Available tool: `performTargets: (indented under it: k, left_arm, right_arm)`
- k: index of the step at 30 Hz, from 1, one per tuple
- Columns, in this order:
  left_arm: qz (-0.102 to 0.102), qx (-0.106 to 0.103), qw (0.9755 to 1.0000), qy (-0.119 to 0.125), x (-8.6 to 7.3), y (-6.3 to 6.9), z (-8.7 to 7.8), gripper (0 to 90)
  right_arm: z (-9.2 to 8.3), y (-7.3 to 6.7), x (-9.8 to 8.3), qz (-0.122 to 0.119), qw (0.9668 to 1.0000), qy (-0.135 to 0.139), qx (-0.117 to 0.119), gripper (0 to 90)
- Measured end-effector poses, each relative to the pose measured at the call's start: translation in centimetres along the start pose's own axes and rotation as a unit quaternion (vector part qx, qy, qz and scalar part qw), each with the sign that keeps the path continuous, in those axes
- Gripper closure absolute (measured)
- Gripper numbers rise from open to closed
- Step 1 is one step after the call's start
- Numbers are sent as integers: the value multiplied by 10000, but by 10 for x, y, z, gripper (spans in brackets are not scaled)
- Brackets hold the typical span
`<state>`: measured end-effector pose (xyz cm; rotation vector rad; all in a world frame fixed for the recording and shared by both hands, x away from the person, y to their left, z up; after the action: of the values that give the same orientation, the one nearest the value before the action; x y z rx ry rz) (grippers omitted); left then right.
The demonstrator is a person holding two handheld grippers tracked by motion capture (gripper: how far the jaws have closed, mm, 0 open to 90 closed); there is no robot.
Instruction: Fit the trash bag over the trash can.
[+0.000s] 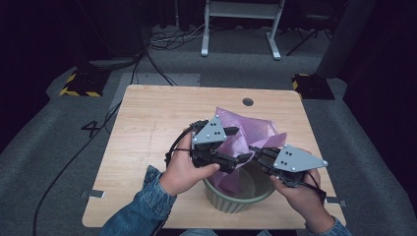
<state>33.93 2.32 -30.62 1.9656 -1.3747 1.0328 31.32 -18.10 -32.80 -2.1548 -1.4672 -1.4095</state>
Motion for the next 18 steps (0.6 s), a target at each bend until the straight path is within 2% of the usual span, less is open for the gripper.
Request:
performTargets:
  k: [5, 7, 8, 9, 11, 13, 18]
  left_arm:
    - [81, -113, 9998, -174, -2, 2, 3, 442]
    - [133, -154, 9996, -180, -2, 2, 3, 519]
    - [133, -154, 9996, -180, -2, 2, 3, 593]
    - [149, -269, 9994, -181, -2, 3, 2, 657]
    - [211, -200, 9991, -301, -3, 4, 1, 748]
    - [231, -165, 9991, -315, -4, 4, -2, 864]
    - [134, -107, 9995, -248, -8, 1, -7, 898]
  right_arm:
    - [-5, 5, 4, 129, 9997, 206, 14, 856]
    - [-7, 4, 7, 85, 9996, 263, 12, 850]
    - [-8, 4, 9, 53, 9996, 287, -8, 844]
    - [-9, 3, 10, 38, 9996, 285, -50, 827]
    - [-10, 4, 10, 69, 9994, 323, -129, 761]
    - [-12, 6, 9, 146, 9989, 385, -224, 644]
    - [-21, 14, 2, 310, 9986, 295, -315, 486]
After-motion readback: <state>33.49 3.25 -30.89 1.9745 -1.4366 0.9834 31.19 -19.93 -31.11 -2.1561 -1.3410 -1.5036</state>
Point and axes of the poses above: each handheld gripper's, and its own axes: z roughly forward along the jaws, x roughly out of its top, y roughly to its right, the point moved 2 cm from there along z, roughly forward along the jaws, and after that the axes turned 15 degrees about -y, right-handed, at the moved point
